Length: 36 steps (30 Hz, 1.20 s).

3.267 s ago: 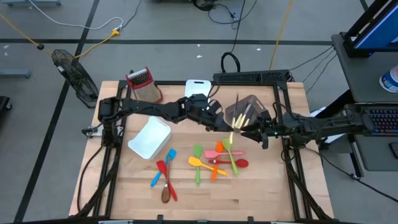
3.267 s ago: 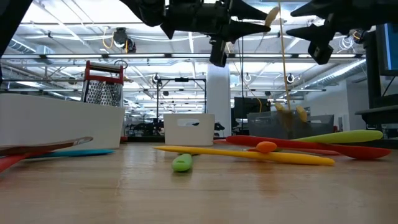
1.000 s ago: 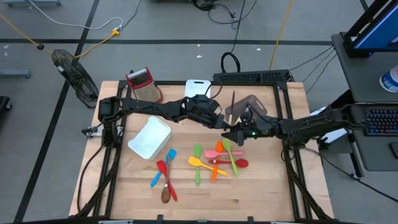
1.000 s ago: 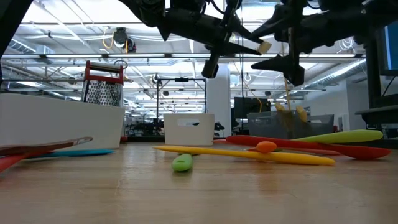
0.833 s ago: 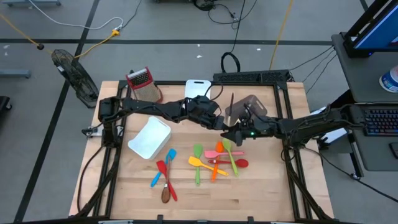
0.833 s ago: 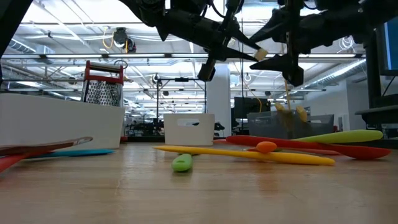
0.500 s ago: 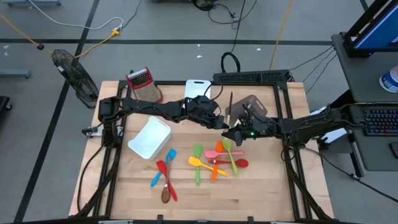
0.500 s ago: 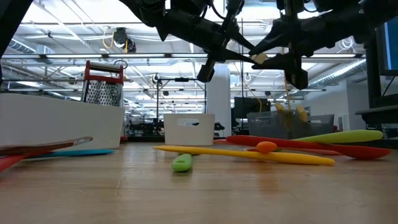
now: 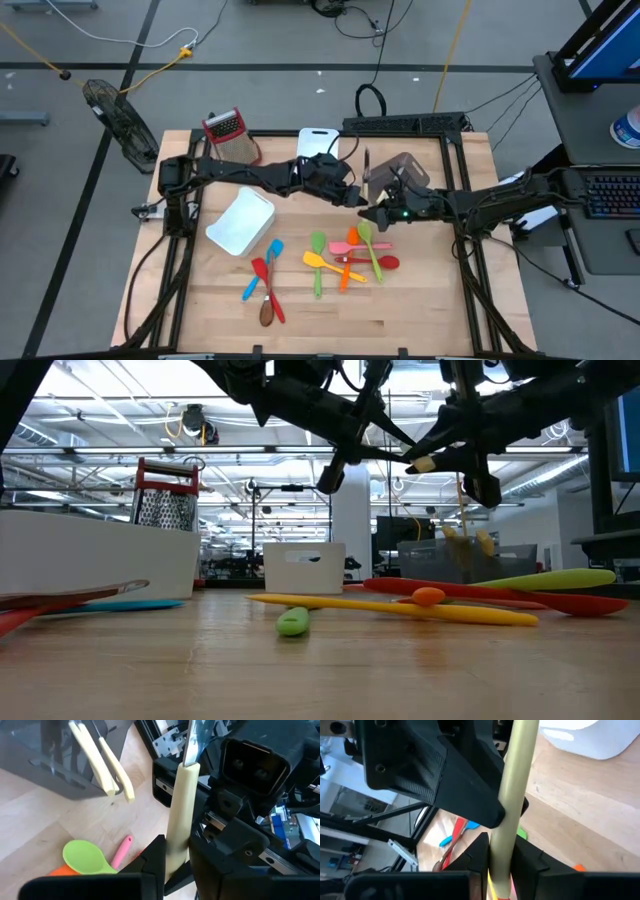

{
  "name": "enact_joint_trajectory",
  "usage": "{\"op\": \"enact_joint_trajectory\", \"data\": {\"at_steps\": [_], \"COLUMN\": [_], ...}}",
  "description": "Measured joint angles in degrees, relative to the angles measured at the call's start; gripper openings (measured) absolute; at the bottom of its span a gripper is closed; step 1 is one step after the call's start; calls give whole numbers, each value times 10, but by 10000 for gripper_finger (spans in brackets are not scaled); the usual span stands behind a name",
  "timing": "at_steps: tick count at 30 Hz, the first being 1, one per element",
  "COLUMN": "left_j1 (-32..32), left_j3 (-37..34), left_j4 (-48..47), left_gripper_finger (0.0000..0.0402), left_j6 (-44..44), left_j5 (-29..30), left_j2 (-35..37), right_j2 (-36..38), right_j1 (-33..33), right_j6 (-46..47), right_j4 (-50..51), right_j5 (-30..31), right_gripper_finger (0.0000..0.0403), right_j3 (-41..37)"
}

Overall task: Pick & Place Kitchen Items
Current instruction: Put the yellow table knife into the black bin

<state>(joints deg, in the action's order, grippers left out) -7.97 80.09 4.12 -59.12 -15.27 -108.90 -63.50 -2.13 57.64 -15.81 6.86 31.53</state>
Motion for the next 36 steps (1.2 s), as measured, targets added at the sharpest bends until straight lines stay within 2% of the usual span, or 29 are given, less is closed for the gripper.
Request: {"op": "enact_joint_trajectory", "data": {"at_steps": [3, 8, 17, 22, 26, 31, 36], "left_j1": [-4, -26, -70, -85, -92, -96, -96], "left_j3": [0, 0, 0, 1, 0, 0, 0], "left_j4": [2, 3, 41, 40, 36, 33, 31], "left_gripper_finger": [91, 115, 133, 133, 133, 134, 134], "left_j6": [7, 21, 31, 57, 88, 118, 130], "left_j5": [-8, -66, -168, -177, -154, -149, -148], "left_j2": [0, 0, 6, 20, 27, 34, 35], "right_j2": [2, 12, 71, 120, 154, 169, 169], "right_j1": [4, 7, 7, 10, 9, -23, -63], "right_j6": [2, 13, 46, 96, 184, 292, 398], "right_j4": [0, 8, 77, 71, 29, -139, -225], "right_j5": [4, 10, 68, 86, 96, 97, 142], "right_gripper_finger": [44, 44, 44, 44, 44, 44, 44], "right_j3": [0, 0, 0, -3, -34, -103, -160]}}
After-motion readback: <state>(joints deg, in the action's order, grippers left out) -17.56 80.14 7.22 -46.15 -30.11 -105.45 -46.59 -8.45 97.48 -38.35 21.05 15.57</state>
